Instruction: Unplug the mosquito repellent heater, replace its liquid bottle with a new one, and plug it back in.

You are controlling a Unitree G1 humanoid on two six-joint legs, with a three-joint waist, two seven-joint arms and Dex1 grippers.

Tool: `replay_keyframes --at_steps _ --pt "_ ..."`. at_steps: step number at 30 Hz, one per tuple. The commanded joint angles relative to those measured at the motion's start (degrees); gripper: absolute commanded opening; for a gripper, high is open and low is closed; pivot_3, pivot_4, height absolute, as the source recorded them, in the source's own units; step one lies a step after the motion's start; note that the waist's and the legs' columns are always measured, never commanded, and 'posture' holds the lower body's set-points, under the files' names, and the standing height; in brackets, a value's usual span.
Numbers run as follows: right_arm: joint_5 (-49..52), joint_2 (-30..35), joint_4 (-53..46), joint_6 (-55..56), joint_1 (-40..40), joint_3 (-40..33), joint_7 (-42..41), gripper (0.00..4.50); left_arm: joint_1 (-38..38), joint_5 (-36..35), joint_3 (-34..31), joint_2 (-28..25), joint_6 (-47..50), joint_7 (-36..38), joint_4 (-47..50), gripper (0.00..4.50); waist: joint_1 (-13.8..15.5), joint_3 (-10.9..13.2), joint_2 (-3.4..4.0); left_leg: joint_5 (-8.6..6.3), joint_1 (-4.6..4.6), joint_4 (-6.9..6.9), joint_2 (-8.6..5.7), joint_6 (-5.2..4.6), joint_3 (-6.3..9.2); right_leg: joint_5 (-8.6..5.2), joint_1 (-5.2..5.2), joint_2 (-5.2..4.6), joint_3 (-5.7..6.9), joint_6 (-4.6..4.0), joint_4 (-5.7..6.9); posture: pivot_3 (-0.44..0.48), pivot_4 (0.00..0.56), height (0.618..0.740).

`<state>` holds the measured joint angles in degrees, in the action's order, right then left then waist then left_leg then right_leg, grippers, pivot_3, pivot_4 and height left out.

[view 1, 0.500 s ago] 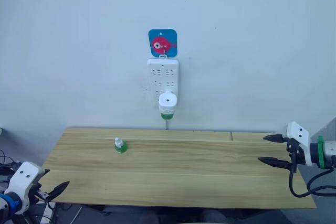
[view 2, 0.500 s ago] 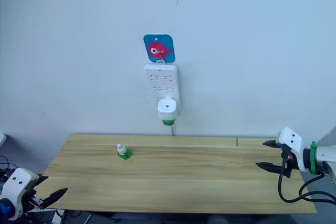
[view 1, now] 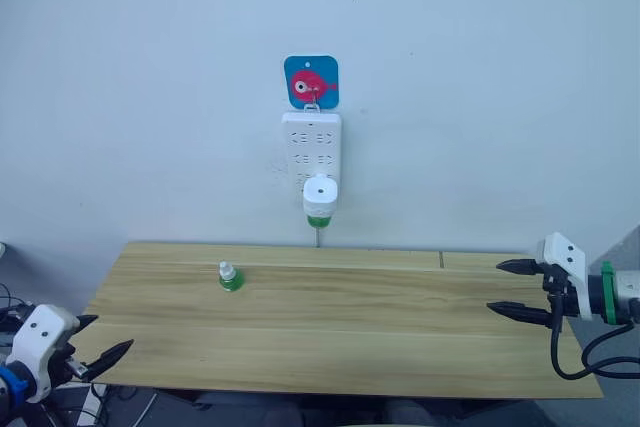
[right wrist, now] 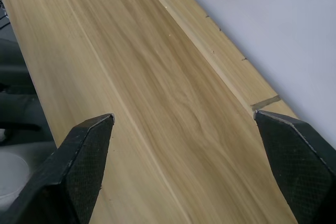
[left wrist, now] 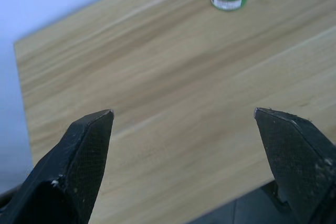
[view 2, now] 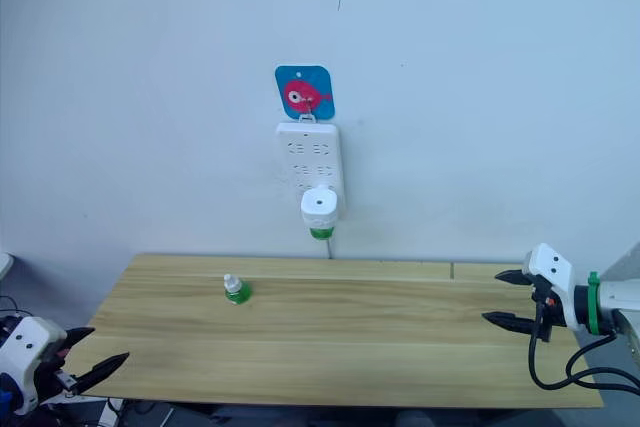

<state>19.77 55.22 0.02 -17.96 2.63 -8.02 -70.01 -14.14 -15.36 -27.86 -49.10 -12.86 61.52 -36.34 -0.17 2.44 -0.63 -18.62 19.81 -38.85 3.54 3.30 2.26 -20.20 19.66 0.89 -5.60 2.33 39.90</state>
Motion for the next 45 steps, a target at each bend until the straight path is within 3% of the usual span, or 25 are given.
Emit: replay_keyframes --at_steps 1,14,23,27,33,45 --pt "2.3 1.1 -1.7 -1.4 -0.9 -2.5 -1.0 4.46 1.4 -2.4 -2.2 -2.8 -0.4 2.2 -1.3 4.5 0.0 0.0 -0.01 0.0 0.0 0.0 0.0 0.0 0.0 0.0 0.0 0.01 0.01 0.0 0.0 0.051 0.0 0.74" --pt "0.7 -0.6 -1.5 3.5 0.6 -2.3 1.2 4.46 5.0 -2.7 -0.5 -4.0 0.4 4.6 -2.5 4.5 -0.1 0.0 0.0 0.0 0.02 0.0 0.01 0.0 -0.02 0.0 0.04 0.01 -0.01 0.0 0.0 0.027 0.0 0.74" --pt "6.4 -3.3 -13.8 -4.3 3.2 -5.8 7.1 4.46 14.2 -4.4 7.8 -0.7 14.0 3.4 15.0 4.5 0.0 0.0 0.0 0.0 0.05 -0.01 0.0 0.0 0.02 0.0 0.04 0.02 0.01 0.0 0.05 -0.059 0.0 0.74" --pt "11.2 -6.9 -22.1 -12.0 2.3 -8.0 14.7 4.46 21.5 -5.7 11.8 2.0 20.6 2.1 20.4 4.5 -1.3 0.0 -0.02 0.0 0.15 -0.01 0.01 0.01 -0.01 0.0 -0.14 0.04 -0.06 0.0 0.08 -0.094 0.008 0.74" --pt "18.4 -12.8 -33.5 -21.7 -1.1 -8.2 26.2 4.46 31.4 -4.6 16.8 7.8 24.1 -1.7 20.7 4.5 -3.8 0.0 0.01 0.0 0.2 -0.01 -0.01 0.0 0.0 0.0 -0.11 0.07 -0.14 0.01 0.06 -0.139 0.022 0.74" --pt "19.4 -14.7 -39.7 -24.2 -2.9 -5.7 32.8 4.46 42.7 -4.1 20.6 12.2 24.9 -2.4 14.8 4.5 -7.5 0.3 -0.02 0.0 0.45 -0.02 -0.05 -0.01 0.2 -0.01 -0.02 0.1 -0.07 0.03 -0.05 -0.176 0.042 0.74"
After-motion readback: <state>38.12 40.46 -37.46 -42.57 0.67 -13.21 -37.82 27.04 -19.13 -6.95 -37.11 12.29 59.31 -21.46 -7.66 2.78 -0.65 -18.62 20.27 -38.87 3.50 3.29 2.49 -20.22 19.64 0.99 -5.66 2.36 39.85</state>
